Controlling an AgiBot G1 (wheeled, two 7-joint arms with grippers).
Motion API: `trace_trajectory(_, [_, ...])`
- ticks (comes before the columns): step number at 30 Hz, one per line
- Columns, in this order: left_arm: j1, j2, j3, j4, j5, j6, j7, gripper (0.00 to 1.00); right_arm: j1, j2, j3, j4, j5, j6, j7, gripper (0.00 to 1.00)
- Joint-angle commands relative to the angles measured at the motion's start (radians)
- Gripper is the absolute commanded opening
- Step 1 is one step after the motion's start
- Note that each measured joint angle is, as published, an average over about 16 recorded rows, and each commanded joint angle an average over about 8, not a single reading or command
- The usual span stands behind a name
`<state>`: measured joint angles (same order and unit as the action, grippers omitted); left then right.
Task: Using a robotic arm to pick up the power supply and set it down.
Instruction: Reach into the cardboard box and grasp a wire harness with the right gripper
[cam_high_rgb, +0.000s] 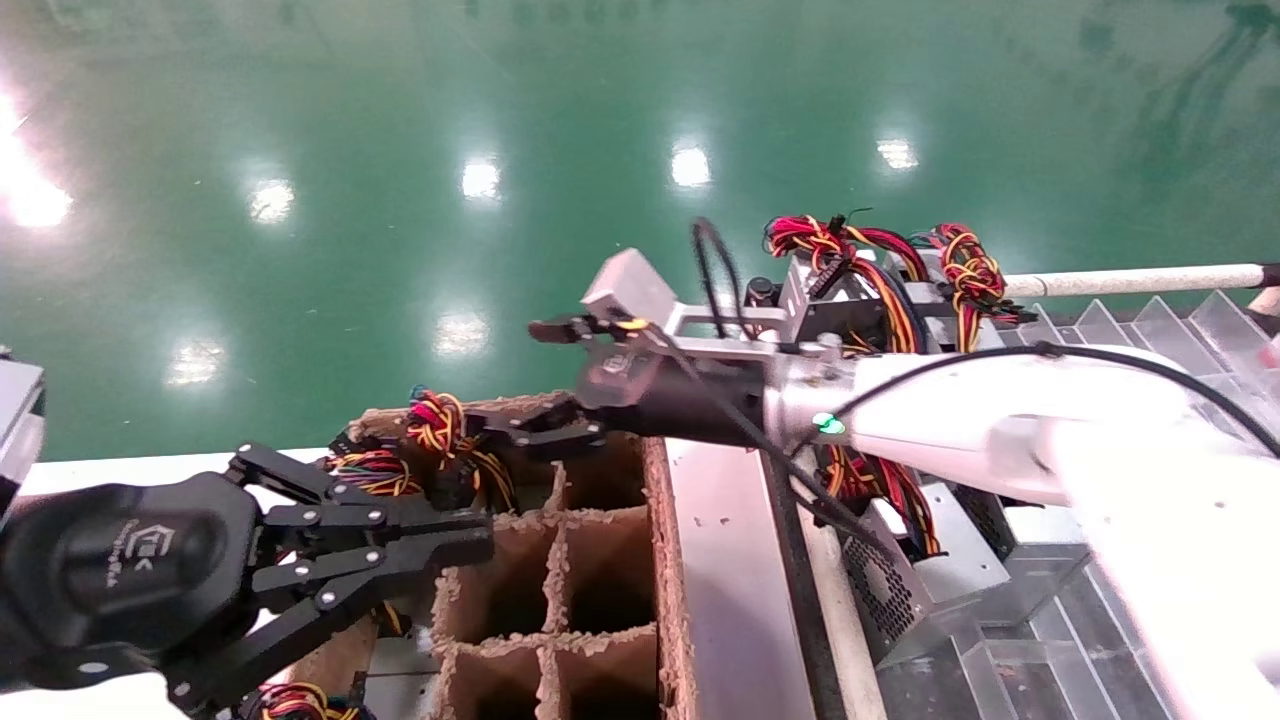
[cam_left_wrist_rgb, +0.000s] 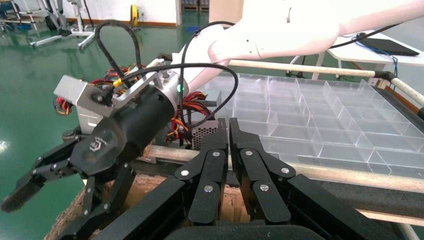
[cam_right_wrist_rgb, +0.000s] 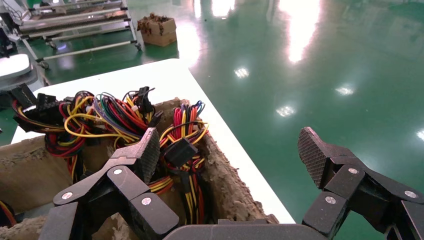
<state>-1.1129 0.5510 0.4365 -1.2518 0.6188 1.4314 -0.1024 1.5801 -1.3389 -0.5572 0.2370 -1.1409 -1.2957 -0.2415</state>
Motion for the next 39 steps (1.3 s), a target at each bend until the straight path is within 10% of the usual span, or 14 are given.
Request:
trace_trajectory(1, [0.0, 0.0, 0.0, 0.0, 0.0, 0.0, 0.0, 0.0, 0.011, -0.022, -0.004, -0.022, -0.002, 0.017, -0.011, 0.89])
trace_trajectory(13, [0.0, 0.0, 0.0, 0.0, 0.0, 0.0, 0.0, 0.0, -0.047, -0.035, -0.147, 0.142, 0.069, 0.089, 0.068, 0.01])
trace_trajectory(39, [0.0, 0.0, 0.0, 0.0, 0.0, 0.0, 0.0, 0.0, -0.047, -0.024, -0.409, 0.169, 0.273, 0.23, 0.082, 0.0])
